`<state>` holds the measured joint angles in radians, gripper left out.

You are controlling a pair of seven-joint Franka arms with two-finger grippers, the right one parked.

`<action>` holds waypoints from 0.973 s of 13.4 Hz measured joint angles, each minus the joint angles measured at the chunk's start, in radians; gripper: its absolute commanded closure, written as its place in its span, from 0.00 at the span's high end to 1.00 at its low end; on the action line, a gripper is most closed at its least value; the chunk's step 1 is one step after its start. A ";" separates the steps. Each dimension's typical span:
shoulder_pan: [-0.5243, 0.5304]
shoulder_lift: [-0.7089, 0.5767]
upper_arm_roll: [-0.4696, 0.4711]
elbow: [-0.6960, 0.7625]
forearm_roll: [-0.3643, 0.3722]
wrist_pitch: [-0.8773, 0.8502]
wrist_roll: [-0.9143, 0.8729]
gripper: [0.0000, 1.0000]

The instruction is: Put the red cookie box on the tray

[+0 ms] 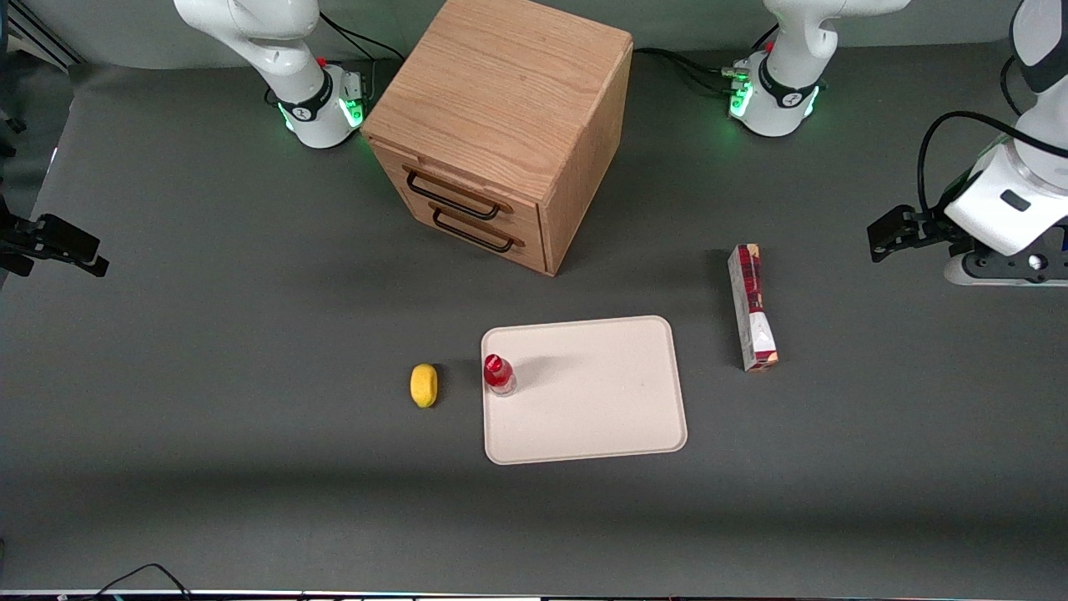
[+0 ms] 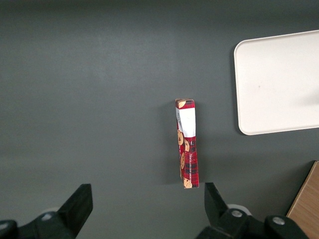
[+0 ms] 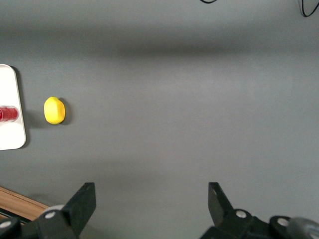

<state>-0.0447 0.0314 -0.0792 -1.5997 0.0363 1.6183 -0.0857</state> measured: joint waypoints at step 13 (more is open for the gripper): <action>0.001 0.010 0.000 0.000 0.000 -0.001 0.001 1.00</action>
<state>-0.0438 0.0416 -0.0792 -1.5995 0.0363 1.6177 -0.0846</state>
